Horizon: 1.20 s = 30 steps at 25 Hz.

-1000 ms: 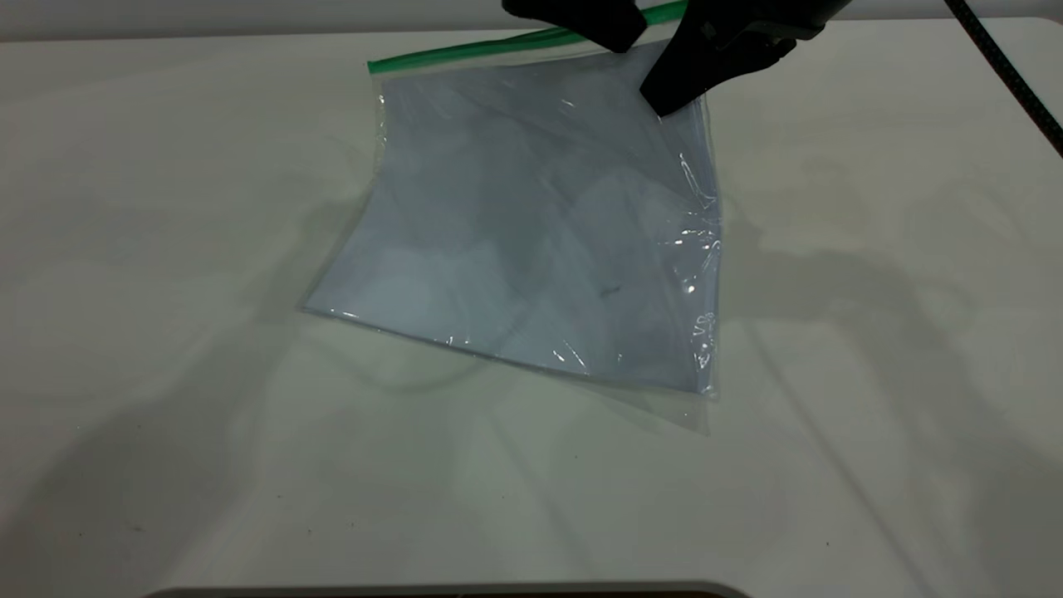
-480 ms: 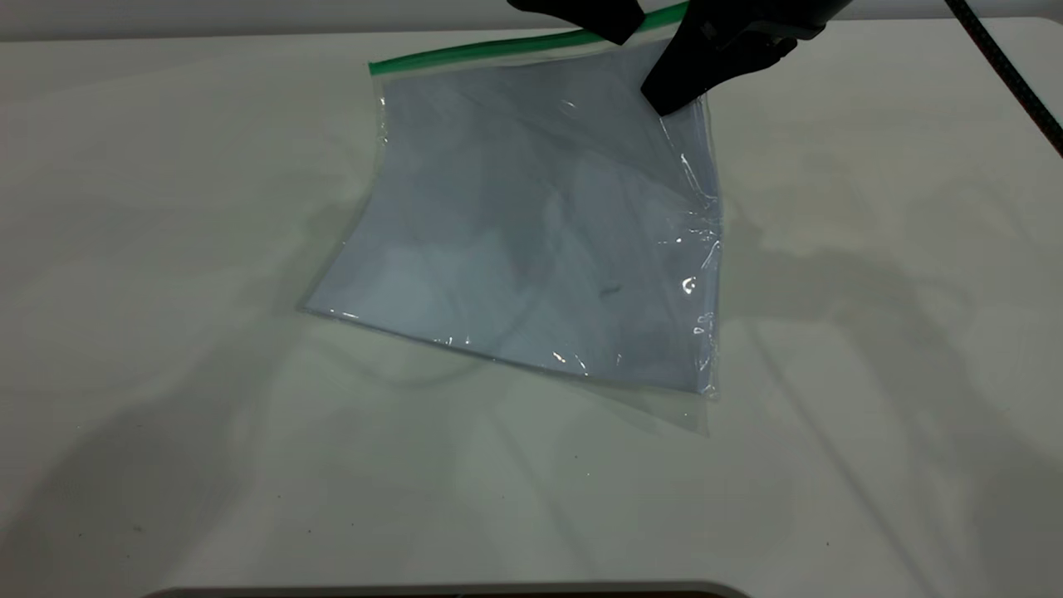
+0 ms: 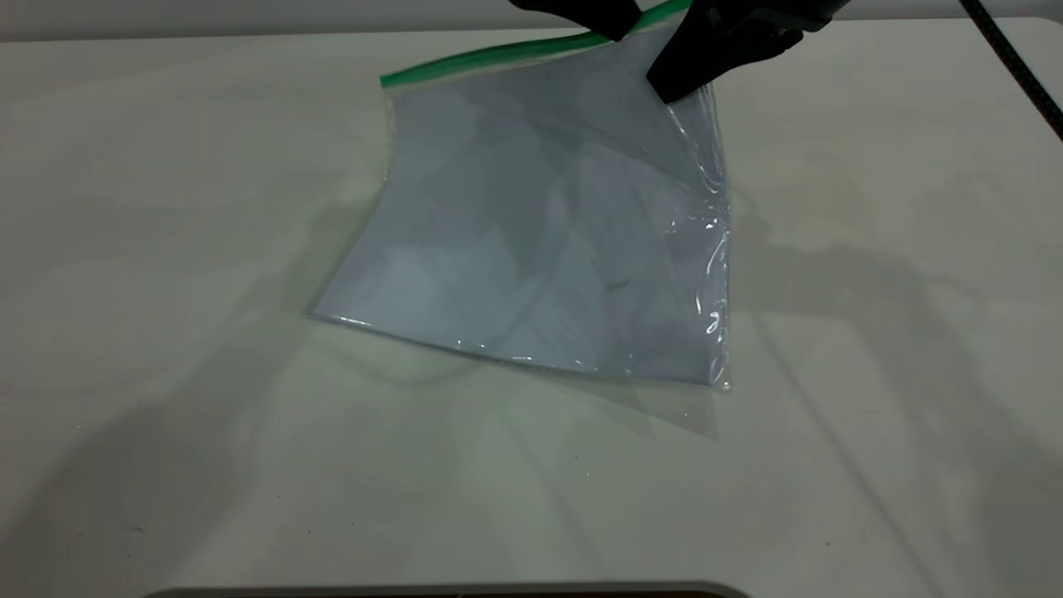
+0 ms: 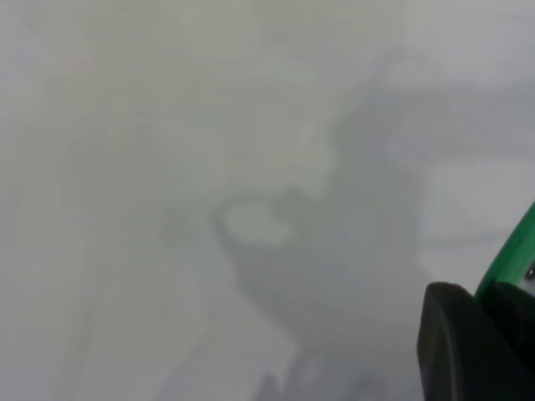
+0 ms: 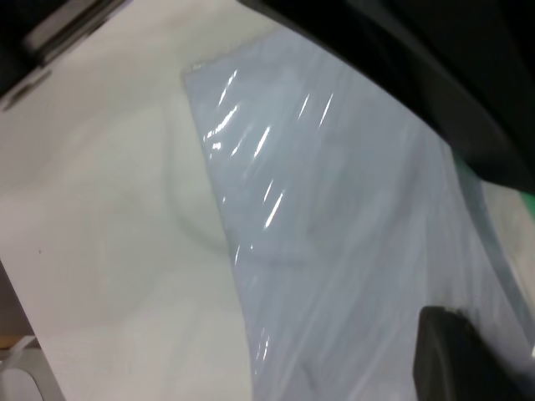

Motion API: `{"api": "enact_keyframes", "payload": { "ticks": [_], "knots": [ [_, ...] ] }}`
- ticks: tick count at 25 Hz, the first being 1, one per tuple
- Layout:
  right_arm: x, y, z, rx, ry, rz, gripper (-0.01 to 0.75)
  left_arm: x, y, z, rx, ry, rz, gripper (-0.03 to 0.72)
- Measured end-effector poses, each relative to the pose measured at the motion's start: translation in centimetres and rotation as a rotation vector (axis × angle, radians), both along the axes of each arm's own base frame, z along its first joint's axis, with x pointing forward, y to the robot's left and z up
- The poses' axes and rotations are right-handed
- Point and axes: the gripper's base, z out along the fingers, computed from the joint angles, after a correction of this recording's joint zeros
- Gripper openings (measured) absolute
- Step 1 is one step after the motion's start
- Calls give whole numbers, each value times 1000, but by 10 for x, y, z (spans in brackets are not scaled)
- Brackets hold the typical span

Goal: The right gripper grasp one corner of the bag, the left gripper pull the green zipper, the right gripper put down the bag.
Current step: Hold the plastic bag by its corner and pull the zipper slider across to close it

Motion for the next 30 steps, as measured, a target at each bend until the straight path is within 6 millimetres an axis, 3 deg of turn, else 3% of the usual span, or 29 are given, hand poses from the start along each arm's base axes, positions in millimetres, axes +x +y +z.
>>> {"api": "enact_keyframes", "payload": {
  "ticks": [14, 22, 30],
  "knots": [
    [3, -8, 35, 46, -97, -21, 34, 17, 29, 3, -17, 9, 64, 57],
    [2, -11, 44, 47, -132, -11, 34, 23, 39, -28, -1, 65, 95, 57],
    [3, -18, 49, 69, -144, -29, 34, 33, 61, -38, 30, 58, 143, 57]
  ]
}}
